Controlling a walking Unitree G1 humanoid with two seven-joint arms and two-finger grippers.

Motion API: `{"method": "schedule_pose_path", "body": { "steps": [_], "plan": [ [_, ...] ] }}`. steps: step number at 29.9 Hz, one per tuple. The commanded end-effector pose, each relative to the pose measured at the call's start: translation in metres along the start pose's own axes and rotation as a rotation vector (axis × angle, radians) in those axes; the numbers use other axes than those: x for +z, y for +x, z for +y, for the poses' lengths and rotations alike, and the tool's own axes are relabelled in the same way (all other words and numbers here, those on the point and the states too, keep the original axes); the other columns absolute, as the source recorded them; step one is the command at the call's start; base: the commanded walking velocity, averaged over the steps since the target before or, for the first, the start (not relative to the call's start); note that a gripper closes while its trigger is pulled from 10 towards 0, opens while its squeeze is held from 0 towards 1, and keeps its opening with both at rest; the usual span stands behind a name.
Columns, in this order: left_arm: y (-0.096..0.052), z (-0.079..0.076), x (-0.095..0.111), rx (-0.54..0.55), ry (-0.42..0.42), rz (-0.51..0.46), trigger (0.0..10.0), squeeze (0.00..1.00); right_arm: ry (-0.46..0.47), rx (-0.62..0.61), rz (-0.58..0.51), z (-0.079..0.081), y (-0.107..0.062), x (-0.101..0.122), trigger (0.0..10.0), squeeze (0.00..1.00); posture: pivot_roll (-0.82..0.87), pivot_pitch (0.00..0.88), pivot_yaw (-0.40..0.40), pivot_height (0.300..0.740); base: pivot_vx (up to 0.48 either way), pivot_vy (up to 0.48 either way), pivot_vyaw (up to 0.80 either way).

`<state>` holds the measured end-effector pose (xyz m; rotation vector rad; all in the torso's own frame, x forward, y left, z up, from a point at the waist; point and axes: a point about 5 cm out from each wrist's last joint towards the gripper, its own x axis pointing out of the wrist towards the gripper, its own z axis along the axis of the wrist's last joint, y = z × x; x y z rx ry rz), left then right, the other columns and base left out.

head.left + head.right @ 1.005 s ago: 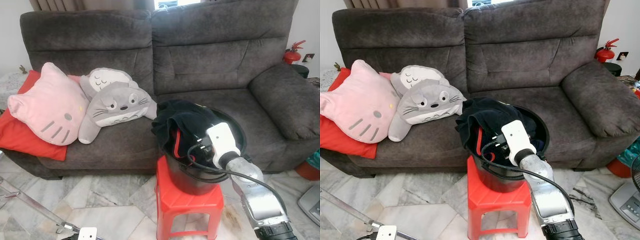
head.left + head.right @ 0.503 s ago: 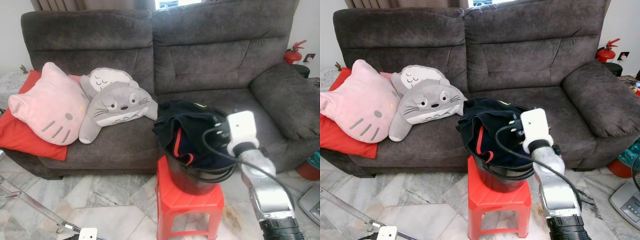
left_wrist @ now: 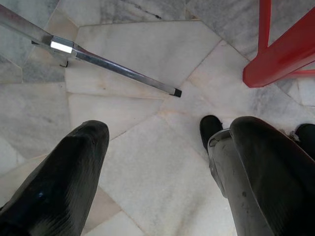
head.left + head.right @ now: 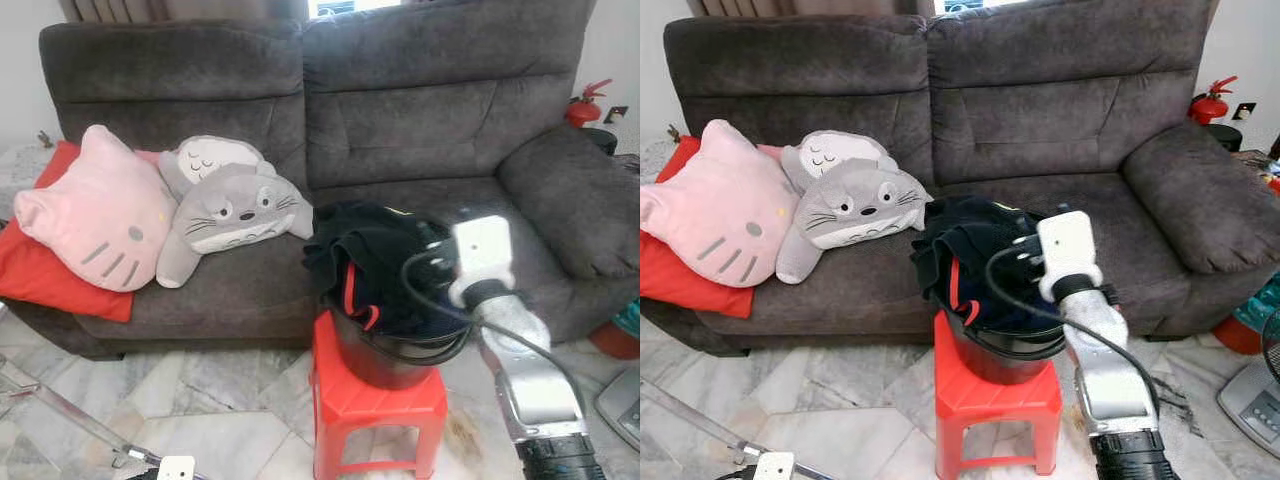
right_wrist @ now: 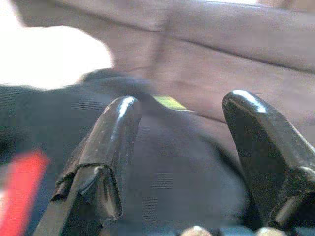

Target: Hang hanger

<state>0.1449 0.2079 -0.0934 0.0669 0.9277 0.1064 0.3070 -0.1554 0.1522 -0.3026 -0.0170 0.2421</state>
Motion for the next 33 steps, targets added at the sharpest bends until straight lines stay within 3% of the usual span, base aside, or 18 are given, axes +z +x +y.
{"method": "schedule_pose_path", "body": {
  "steps": [1, 7, 13, 33],
  "plan": [
    [-0.001, 0.003, -0.005, 0.016, 0.003, 0.024, 10.0, 0.0, -0.007, 0.125, -0.022, 0.014, -0.003, 0.009, 10.0, 0.0, -0.25, 0.0, 0.091, 0.732, 0.0, 0.0, 0.0],
    [-0.001, 0.004, -0.005, 0.017, 0.002, 0.025, 10.0, 0.0, -0.05, 0.206, 0.054, 0.019, -0.005, 0.003, 10.0, 0.0, -0.25, 0.0, 0.093, 0.732, 0.0, 0.0, 0.0],
    [-0.001, 0.004, -0.004, 0.013, -0.002, 0.023, 10.0, 0.0, -0.044, 0.119, 0.142, 0.007, -0.002, -0.011, 10.0, 0.0, -0.25, 0.0, 0.09, 0.732, 0.0, 0.0, 0.0],
    [-0.001, 0.003, -0.004, 0.012, -0.007, 0.022, 10.0, 0.0, -0.038, 0.162, 0.184, 0.014, 0.002, -0.014, 10.0, 0.0, -0.25, 0.0, 0.09, 0.732, 0.0, 0.0, 0.0]
  ]
}}
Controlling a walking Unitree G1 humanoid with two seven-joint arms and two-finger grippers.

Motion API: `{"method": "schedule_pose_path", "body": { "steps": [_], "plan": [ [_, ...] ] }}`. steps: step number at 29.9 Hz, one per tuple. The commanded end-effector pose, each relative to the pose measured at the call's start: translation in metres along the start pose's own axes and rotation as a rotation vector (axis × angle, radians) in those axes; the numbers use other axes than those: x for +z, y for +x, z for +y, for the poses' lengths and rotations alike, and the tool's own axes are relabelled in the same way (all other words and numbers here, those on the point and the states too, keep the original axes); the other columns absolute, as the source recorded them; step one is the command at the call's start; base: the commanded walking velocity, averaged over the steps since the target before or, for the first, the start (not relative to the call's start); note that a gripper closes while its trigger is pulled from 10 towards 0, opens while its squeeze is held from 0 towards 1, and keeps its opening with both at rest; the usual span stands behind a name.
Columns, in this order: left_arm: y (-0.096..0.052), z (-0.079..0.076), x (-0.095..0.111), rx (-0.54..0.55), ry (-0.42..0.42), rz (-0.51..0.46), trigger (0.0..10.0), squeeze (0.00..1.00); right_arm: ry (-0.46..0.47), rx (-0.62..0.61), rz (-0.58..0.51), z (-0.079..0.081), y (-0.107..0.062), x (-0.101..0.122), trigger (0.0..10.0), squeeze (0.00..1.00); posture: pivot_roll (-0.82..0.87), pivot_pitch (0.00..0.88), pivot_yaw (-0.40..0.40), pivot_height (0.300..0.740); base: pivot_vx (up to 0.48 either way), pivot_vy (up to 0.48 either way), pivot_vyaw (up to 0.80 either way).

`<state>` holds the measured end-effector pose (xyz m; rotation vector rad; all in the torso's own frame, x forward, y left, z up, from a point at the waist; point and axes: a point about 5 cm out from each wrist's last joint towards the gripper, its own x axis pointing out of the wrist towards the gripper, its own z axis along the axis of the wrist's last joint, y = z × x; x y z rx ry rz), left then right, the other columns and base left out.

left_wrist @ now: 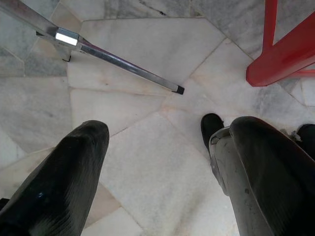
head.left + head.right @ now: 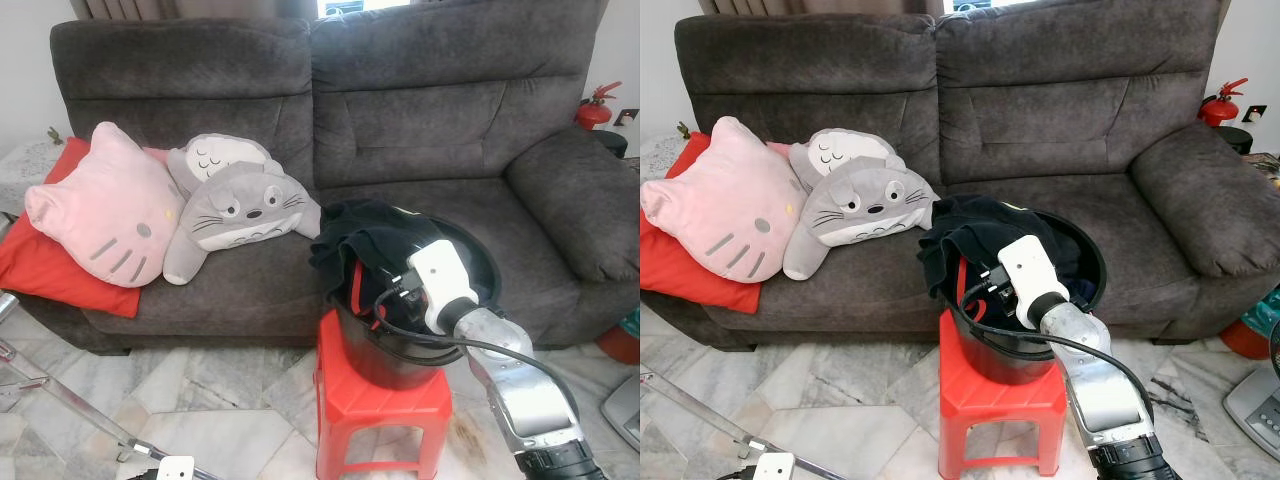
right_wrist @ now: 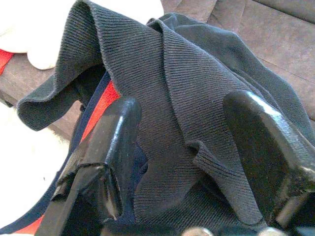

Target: Hang hanger

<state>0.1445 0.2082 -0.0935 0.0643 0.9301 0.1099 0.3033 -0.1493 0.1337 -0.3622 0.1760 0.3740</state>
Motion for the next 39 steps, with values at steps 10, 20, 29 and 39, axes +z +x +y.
{"method": "schedule_pose_path", "body": {
  "steps": [10, 20, 29, 39],
  "plan": [
    [0.0, 0.001, -0.002, 0.008, -0.012, 0.015, 10.0, 0.0, -0.04, -0.066, 0.055, -0.013, 0.019, 0.0, 10.0, 0.0, -0.25, 0.0, 0.088, 0.732, 0.0, 0.0, 0.0],
    [0.0, 0.0, -0.003, 0.005, -0.015, 0.017, 10.0, 0.0, -0.073, -0.044, 0.059, -0.013, 0.023, 0.005, 10.0, 0.0, -0.25, 0.0, 0.087, 0.732, 0.0, 0.0, 0.0],
    [0.0, -0.001, -0.002, -0.005, -0.015, 0.019, 10.0, 0.0, -0.088, -0.137, 0.054, -0.026, 0.019, 0.007, 10.0, 0.0, -0.25, 0.0, 0.087, 0.732, 0.0, 0.0, 0.0],
    [0.0, -0.002, -0.003, -0.01, -0.017, 0.025, 10.0, 0.0, -0.086, -0.256, 0.048, -0.04, 0.015, 0.008, 10.0, 0.0, -0.26, 0.0, 0.088, 0.732, 0.0, 0.0, 0.0]
  ]
}}
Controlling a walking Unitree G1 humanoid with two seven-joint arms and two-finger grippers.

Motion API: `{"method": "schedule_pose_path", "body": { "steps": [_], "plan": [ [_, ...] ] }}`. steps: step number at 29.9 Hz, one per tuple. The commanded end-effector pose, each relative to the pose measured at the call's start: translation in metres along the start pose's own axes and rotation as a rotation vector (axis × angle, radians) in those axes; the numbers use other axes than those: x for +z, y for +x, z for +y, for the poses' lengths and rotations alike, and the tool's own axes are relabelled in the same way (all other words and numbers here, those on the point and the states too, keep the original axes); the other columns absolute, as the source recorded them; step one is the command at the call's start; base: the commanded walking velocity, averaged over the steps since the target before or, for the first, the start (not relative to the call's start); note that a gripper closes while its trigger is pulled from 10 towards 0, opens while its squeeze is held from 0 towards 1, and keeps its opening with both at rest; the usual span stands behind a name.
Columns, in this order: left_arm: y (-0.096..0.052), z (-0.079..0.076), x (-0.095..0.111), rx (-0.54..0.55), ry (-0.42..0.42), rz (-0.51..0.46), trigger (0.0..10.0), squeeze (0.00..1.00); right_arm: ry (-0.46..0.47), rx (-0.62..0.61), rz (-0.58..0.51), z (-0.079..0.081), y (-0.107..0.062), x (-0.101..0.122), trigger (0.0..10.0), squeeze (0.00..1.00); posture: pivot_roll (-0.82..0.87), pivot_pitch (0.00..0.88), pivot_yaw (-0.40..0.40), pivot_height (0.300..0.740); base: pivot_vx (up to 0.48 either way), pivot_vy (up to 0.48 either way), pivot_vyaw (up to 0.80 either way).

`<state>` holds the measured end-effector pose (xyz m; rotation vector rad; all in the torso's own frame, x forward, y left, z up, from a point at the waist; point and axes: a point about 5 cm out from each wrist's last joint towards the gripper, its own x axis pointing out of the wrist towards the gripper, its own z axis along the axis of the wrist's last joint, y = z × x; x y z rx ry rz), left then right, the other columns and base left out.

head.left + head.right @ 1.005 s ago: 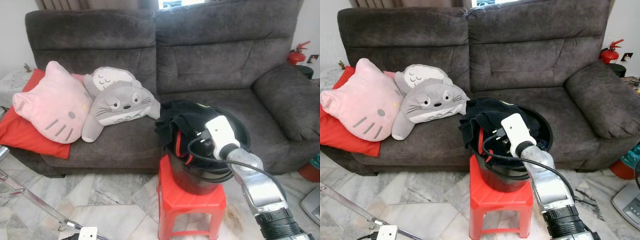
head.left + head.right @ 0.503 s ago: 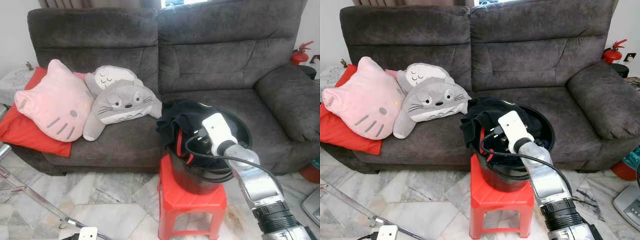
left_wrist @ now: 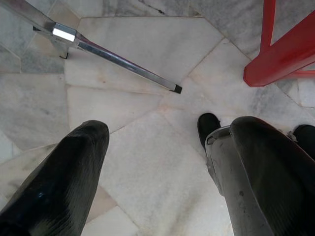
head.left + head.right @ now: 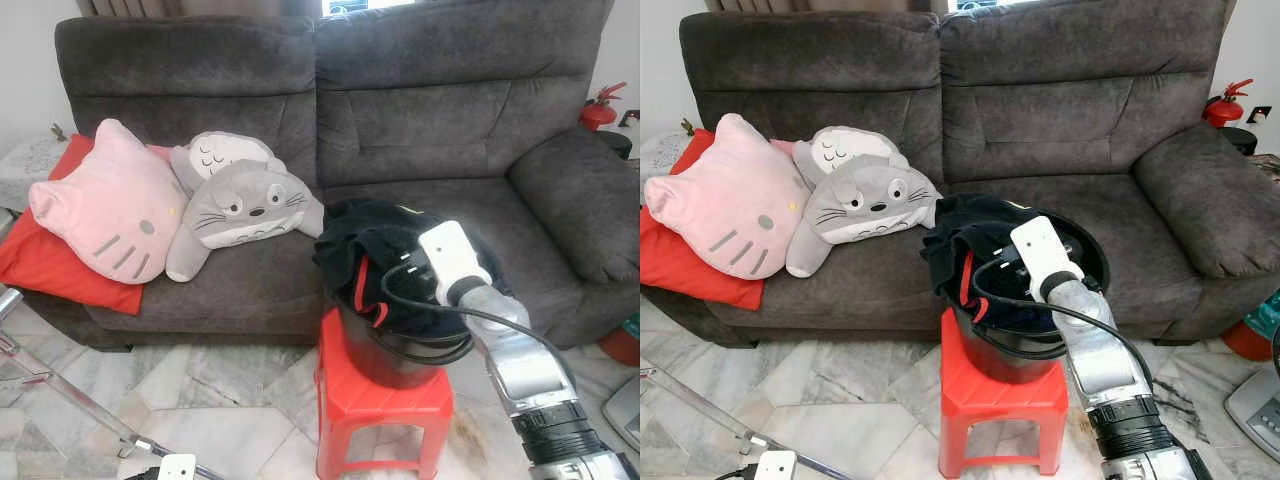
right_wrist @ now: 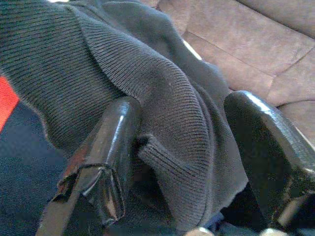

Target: Hang hanger

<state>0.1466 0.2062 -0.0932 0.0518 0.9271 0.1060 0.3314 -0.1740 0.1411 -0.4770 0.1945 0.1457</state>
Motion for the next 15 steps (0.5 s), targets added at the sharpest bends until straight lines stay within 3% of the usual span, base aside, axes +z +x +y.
{"method": "schedule_pose_path", "body": {
  "steps": [1, 8, 15],
  "plan": [
    [-0.001, -0.001, -0.006, -0.002, -0.009, 0.031, 10.0, 0.0, 0.02, -0.08, -0.076, -0.012, 0.001, 0.015, 10.0, 0.0, -0.26, 0.0, 0.088, 0.732, 0.0, 0.0, 0.0],
    [-0.002, 0.001, -0.007, 0.0, -0.006, 0.035, 10.0, 0.0, 0.054, -0.081, -0.21, -0.009, -0.002, 0.035, 10.0, 0.0, -0.26, 0.0, 0.087, 0.732, 0.0, 0.0, 0.0],
    [-0.002, 0.004, -0.008, 0.012, -0.006, 0.037, 10.0, 0.0, 0.054, -0.075, -0.192, -0.006, -0.002, 0.028, 10.0, 0.0, -0.25, 0.0, 0.086, 0.732, 0.0, 0.0, 0.0]
  ]
}}
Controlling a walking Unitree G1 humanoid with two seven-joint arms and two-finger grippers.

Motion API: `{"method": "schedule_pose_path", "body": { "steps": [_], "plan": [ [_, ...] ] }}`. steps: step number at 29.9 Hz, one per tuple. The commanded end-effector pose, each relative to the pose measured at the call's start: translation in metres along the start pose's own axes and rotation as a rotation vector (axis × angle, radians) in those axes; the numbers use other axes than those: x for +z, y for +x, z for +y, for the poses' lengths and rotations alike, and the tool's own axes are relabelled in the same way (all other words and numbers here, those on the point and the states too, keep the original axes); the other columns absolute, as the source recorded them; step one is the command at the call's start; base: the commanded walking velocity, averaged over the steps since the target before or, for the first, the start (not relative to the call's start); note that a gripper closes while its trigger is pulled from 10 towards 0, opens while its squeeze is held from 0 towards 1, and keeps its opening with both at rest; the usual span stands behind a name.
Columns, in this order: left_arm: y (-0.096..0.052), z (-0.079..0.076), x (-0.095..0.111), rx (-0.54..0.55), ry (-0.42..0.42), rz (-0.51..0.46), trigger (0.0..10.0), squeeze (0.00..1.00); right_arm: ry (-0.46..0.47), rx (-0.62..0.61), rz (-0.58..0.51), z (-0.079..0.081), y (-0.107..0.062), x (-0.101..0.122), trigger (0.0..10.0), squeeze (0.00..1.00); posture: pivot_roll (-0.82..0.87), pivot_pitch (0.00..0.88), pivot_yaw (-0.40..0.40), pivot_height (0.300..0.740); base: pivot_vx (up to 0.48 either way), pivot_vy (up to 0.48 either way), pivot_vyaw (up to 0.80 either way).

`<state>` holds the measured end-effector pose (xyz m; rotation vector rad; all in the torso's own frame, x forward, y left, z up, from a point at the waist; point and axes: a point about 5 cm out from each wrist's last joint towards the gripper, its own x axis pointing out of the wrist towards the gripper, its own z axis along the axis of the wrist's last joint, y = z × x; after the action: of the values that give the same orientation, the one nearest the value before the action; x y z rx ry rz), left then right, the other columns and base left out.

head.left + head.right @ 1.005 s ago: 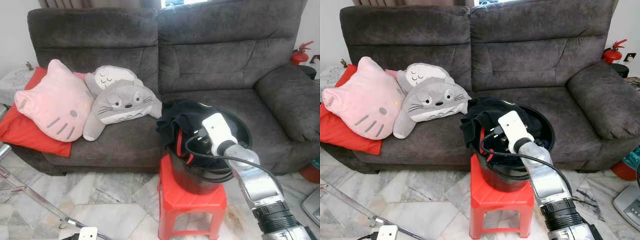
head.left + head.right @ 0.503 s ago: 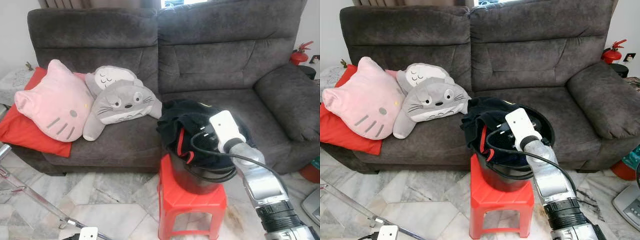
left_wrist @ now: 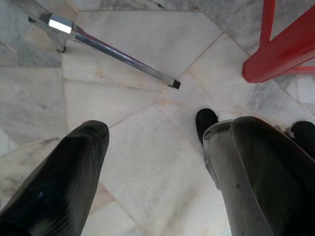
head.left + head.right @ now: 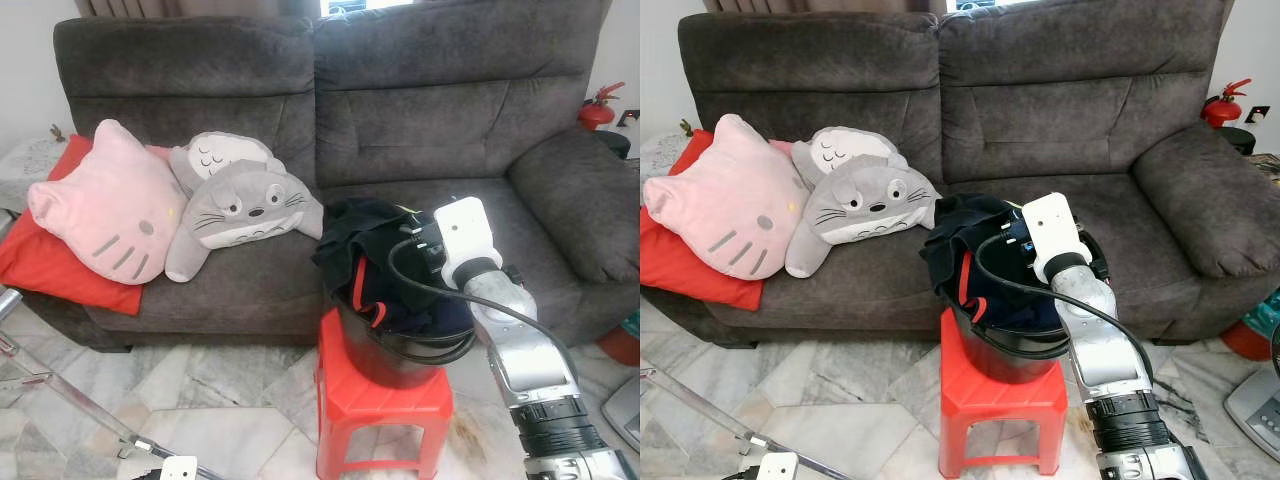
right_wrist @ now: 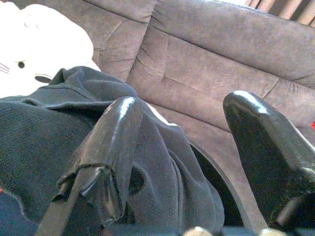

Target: Hang hanger

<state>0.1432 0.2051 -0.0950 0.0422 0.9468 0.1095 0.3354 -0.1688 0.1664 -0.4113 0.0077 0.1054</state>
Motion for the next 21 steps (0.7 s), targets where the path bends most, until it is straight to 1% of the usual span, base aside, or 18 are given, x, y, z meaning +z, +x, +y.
{"method": "schedule_pose_path", "body": {
  "steps": [1, 4, 7, 8, 12, 21],
  "plan": [
    [-0.001, 0.005, -0.004, 0.015, 0.003, 0.017, 10.0, 0.0, -0.003, 0.006, -0.014, 0.002, -0.001, 0.002, 10.0, 0.0, -0.25, 0.0, 0.086, 0.732, 0.0, 0.0, 0.0],
    [-0.001, 0.006, -0.005, 0.017, 0.0, 0.017, 10.0, 0.0, -0.005, 0.027, -0.008, 0.005, -0.001, 0.001, 10.0, 0.0, -0.26, 0.0, 0.086, 0.732, 0.0, 0.0, 0.0],
    [-0.001, 0.005, -0.004, 0.017, -0.002, 0.015, 10.0, 0.0, -0.006, 0.103, -0.02, 0.012, 0.0, 0.003, 10.0, 0.0, -0.26, 0.0, 0.087, 0.732, 0.0, 0.0, 0.0],
    [-0.001, 0.005, -0.004, 0.017, -0.002, 0.014, 10.0, 0.0, -0.017, 0.145, -0.028, 0.015, 0.0, 0.005, 10.0, 0.0, -0.26, 0.0, 0.087, 0.732, 0.0, 0.0, 0.0],
    [-0.001, 0.004, -0.002, 0.014, -0.003, 0.01, 10.0, 0.0, -0.024, 0.216, -0.026, 0.022, -0.001, 0.006, 10.0, 0.0, -0.26, 0.0, 0.086, 0.732, 0.0, 0.0, 0.0],
    [0.0, 0.003, -0.001, 0.01, -0.004, 0.009, 10.0, 0.0, -0.045, 0.195, 0.014, 0.019, -0.001, 0.0, 10.0, 0.0, -0.27, 0.0, 0.086, 0.732, 0.0, 0.0, 0.0]
  ]
}}
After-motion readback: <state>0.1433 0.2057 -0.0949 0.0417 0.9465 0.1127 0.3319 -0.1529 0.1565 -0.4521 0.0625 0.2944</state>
